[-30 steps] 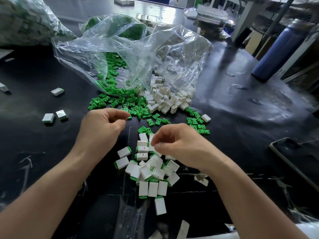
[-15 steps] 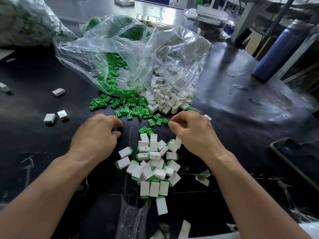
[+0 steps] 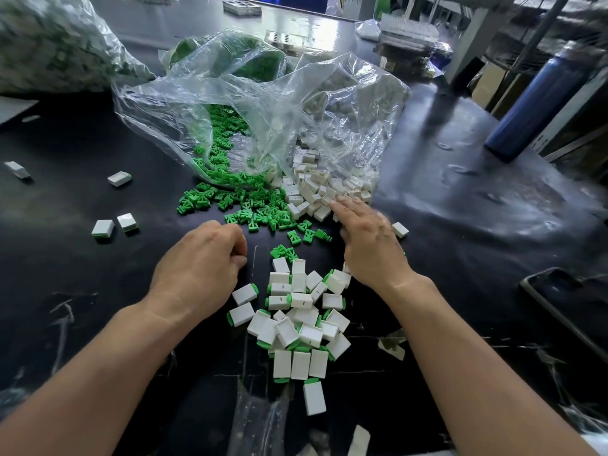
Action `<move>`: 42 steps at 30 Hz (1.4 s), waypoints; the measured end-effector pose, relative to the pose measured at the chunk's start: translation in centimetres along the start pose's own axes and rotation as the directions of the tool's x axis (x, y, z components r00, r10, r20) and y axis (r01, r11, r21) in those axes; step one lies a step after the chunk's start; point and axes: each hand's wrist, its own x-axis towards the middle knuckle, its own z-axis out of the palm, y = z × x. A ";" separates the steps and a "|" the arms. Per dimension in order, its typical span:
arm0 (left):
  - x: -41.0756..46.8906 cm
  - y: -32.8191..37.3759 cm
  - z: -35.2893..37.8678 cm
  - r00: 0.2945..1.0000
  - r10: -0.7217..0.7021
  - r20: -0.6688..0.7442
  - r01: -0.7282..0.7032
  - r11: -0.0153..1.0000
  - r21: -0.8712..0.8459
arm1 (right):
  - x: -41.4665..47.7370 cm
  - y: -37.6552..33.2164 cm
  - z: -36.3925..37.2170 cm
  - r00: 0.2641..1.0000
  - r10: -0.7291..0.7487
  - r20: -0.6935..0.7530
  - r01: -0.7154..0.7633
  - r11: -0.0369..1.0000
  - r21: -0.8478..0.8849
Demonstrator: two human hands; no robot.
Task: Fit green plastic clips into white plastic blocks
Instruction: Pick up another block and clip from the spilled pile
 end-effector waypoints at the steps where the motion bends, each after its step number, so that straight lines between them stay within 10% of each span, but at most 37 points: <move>1: 0.0 0.1 0.0 1.000 0.002 -0.012 -0.002 1.000 -0.011 | 0.0 0.1 0.0 0.998 0.003 -0.065 -0.002 1.000 0.023; 8: -0.3 0.6 -0.2 0.997 -0.015 -0.070 -0.011 0.934 -0.357 | -0.3 0.1 -0.8 0.968 0.115 -0.222 -0.066 0.974 0.216; 14: -1.0 2.0 -1.3 0.989 -0.006 0.148 0.129 0.527 -0.840 | -1.3 -1.5 -2.1 0.983 0.178 -0.050 -0.094 0.715 0.693; 21: -1.8 3.1 -1.5 0.968 0.115 0.225 0.155 0.433 -0.888 | -3.4 -4.4 -2.9 1.000 0.019 -0.003 -0.009 0.582 0.813; 42: -1.5 2.8 -1.4 0.936 0.018 0.353 0.342 0.207 -0.917 | -4.4 -5.5 -3.3 0.986 -0.162 -0.051 0.150 0.687 0.711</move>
